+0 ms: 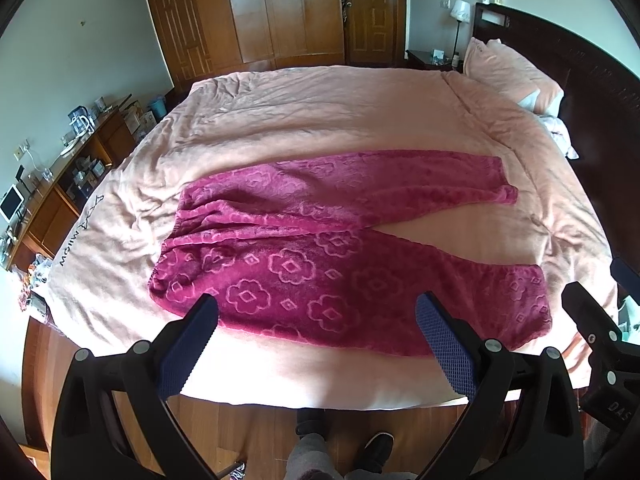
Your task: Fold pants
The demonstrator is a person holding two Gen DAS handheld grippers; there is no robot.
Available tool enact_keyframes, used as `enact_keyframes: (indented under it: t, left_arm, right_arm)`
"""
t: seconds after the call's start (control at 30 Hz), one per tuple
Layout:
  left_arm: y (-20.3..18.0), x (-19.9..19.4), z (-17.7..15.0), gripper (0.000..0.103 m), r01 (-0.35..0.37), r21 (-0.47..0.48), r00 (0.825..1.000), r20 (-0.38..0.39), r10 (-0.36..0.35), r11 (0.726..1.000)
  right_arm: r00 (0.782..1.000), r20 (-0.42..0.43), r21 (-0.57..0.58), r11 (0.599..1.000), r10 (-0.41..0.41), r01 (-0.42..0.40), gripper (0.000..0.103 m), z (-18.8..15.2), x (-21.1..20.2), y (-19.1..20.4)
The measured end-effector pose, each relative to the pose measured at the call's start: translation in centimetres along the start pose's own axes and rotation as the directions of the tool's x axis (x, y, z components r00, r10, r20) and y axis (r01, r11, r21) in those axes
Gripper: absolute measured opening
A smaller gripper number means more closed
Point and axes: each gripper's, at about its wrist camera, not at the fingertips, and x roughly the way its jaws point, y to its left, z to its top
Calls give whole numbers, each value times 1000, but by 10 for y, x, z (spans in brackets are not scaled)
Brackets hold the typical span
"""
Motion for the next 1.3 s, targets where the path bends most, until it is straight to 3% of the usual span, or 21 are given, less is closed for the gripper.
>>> enact_keyframes:
  t: [0.9, 1.1, 1.3]
  left_arm:
    - [1, 17, 0, 98, -43, -28, 998, -55, 42, 999]
    - [13, 49, 6, 98, -56, -18, 993, -101, 54, 998]
    - [41, 108, 44, 98, -55, -24, 992, -113, 51, 998]
  right_arm:
    - [999, -48, 5, 1000, 21, -21, 101, -3, 19, -6]
    - [996, -93, 30, 1000, 7, -4, 101, 2, 49, -10]
    - [990, -130, 62, 996, -59, 68, 101, 19, 88, -18]
